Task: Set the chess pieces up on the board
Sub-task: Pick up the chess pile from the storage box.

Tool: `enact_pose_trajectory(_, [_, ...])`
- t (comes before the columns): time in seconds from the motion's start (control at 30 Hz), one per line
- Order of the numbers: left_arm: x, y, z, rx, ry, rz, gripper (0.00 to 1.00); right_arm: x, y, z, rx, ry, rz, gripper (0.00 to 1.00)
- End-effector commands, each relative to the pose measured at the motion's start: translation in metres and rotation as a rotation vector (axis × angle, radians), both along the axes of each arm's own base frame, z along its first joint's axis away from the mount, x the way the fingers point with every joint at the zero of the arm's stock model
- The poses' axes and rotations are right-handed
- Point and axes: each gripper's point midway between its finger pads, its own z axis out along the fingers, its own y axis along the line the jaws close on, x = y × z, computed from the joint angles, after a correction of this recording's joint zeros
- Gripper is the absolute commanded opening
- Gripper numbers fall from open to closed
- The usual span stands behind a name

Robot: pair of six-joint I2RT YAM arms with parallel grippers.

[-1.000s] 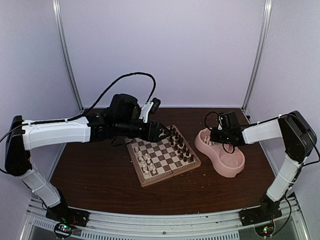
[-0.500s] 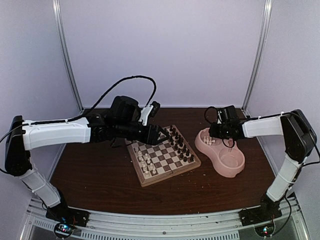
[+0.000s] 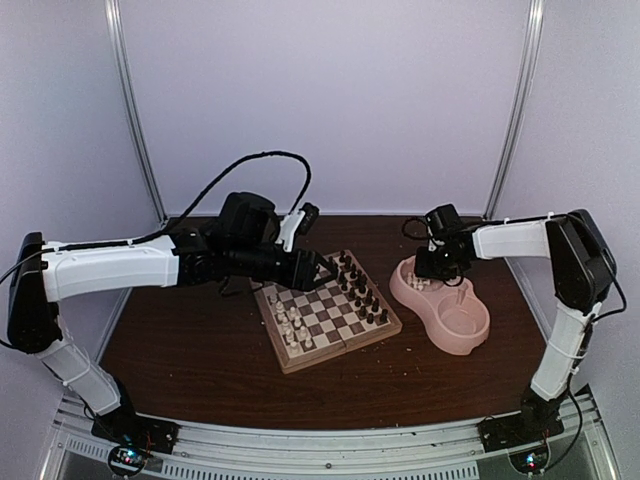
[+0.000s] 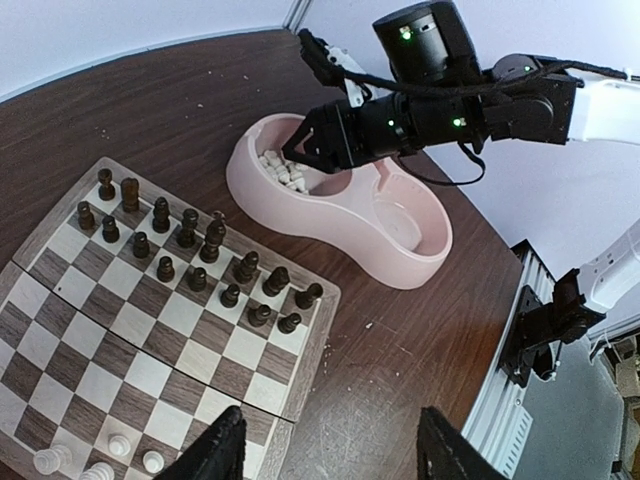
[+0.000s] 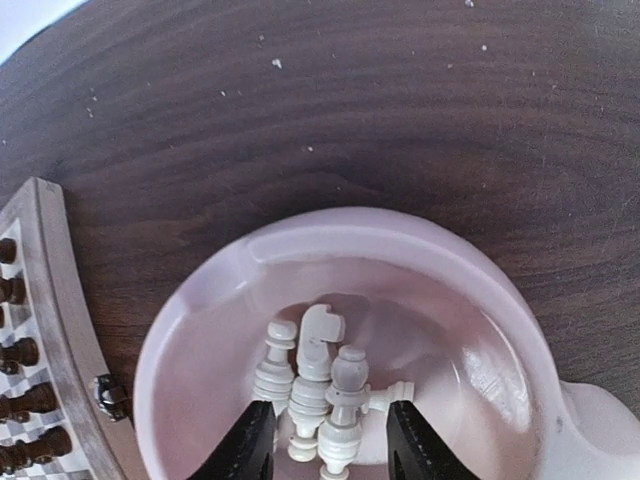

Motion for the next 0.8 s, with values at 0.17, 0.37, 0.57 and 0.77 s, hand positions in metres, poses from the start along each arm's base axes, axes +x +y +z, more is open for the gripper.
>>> enact_pose_trajectory(0.17, [-0.004, 0.006, 0.009, -0.003, -0.036, 0.005, 0.58, 0.000, -0.004, -0.044, -0.048, 0.126, -0.023, 0.36])
enact_pose_trajectory(0.37, [-0.004, 0.008, 0.009, 0.012, -0.041, 0.007, 0.58, 0.005, 0.007, -0.034, 0.028, 0.081, -0.009, 0.26])
enact_pose_trajectory(0.57, [-0.003, 0.007, 0.010, 0.013, -0.046, 0.008, 0.58, 0.003, 0.004, 0.021, 0.043, -0.053, 0.011, 0.21])
enact_pose_trajectory(0.77, [-0.002, 0.004, 0.010, 0.013, -0.047, 0.002, 0.58, -0.004, 0.000, 0.067, 0.067, -0.203, 0.035, 0.19])
